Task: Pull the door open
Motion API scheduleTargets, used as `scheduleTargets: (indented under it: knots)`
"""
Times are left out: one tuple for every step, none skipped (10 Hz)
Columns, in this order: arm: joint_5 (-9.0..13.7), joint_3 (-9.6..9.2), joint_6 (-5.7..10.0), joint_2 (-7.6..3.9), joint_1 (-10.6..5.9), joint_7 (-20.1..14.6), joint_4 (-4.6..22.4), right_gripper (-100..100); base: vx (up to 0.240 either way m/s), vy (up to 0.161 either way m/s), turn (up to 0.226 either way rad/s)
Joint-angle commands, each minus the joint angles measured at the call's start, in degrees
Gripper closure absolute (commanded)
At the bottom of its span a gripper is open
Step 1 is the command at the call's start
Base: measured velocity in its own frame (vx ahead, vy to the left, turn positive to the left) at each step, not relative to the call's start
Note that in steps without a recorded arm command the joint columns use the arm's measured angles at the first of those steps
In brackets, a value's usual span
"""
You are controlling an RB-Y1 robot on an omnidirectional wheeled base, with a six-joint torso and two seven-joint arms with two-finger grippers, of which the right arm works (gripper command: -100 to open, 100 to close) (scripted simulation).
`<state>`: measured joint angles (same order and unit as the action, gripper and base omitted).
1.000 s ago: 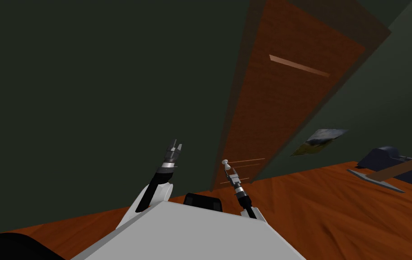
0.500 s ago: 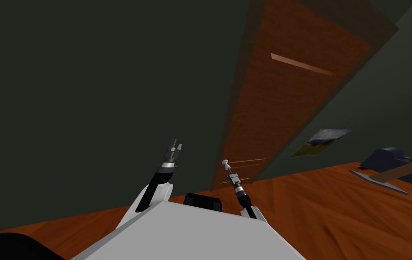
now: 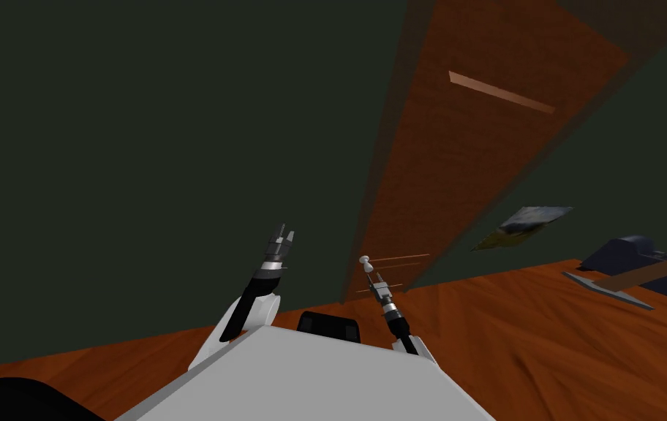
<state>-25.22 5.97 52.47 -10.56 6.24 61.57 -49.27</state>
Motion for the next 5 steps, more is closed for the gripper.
scheduleTargets:
  knots:
    - [0.5, 0.77, 0.77, -0.78, -0.17, -0.2, 1.1, -100, -0.151, -0.004, 0.056]
    - [0.8, 1.36, 1.31, -1.44, -0.19, -0.4, 1.7, -100, -0.188, -0.015, 0.110]
    - [0.8, 1.36, 1.31, -1.44, -0.19, -0.4, 1.7, -100, -0.145, -0.027, 0.029]
    - [1.2, 1.94, 1.86, -2.10, -0.21, -0.6, 2.4, -100, -0.126, 0.005, 0.081]
    - [1.7, 2.71, 2.57, -2.97, -0.23, -0.8, 3.3, -100, -0.186, 0.051, 0.162]
